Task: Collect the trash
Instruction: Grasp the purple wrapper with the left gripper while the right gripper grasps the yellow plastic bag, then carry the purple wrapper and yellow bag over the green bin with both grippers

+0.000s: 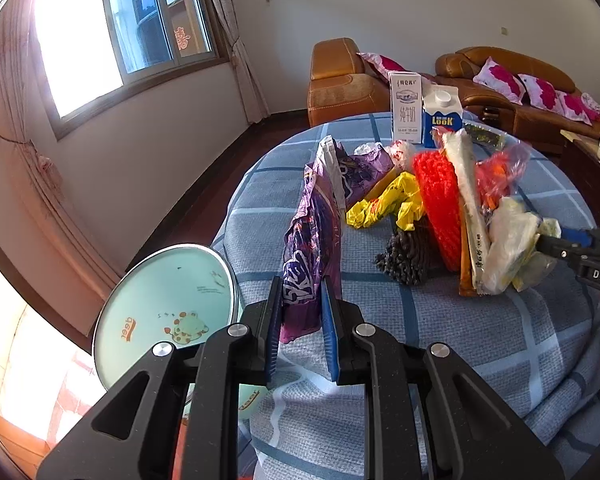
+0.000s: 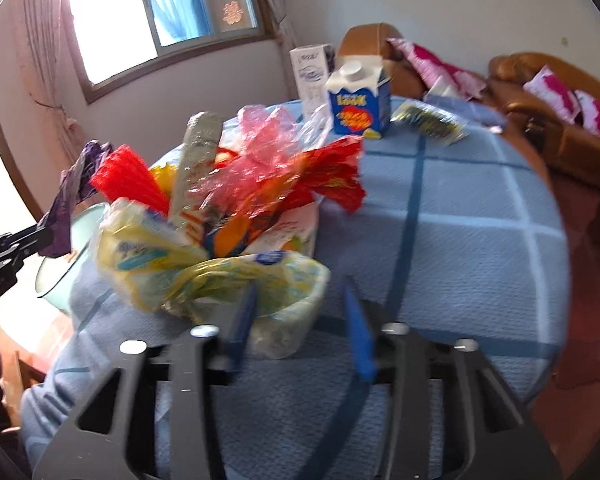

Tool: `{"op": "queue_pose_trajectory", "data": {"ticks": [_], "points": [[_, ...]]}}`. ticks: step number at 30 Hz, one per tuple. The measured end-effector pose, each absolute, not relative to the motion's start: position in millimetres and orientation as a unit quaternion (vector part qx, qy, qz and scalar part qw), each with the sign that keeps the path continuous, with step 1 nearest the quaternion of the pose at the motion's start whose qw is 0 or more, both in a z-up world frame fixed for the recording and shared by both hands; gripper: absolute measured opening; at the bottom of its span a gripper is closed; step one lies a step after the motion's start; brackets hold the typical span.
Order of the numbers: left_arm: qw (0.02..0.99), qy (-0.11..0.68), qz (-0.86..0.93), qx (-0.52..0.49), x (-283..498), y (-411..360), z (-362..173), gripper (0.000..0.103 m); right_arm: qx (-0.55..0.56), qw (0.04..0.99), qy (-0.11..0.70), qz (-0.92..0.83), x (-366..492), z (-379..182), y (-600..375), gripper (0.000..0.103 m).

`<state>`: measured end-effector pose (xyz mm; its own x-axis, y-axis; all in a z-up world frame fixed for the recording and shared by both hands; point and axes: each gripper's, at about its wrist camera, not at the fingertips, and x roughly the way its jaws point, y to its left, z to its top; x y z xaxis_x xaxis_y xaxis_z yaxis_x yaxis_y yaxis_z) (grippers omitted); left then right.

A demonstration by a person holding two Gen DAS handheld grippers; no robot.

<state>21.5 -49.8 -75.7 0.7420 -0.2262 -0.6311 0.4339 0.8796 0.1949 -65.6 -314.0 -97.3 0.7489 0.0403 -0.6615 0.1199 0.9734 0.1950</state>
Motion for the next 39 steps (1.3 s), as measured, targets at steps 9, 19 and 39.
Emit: {"op": "queue_pose_trajectory", "data": {"ticks": [9,19,39], "points": [[0.929,0.298,-0.143,0.168,26,-34,-58,0.018,0.066,0.947,0.313,-0.02,-82,-73,-296,0.006],[0.945,0.281,-0.094,0.141,36,6,-30,0.018,0.067,0.966,0.248,-0.027,-88,-14,-298,0.006],[0.94,0.301,0.012,0.161,65,51,-43,0.018,-0.009,0.971,0.238,0.024,17,-10,-211,0.006]]}}
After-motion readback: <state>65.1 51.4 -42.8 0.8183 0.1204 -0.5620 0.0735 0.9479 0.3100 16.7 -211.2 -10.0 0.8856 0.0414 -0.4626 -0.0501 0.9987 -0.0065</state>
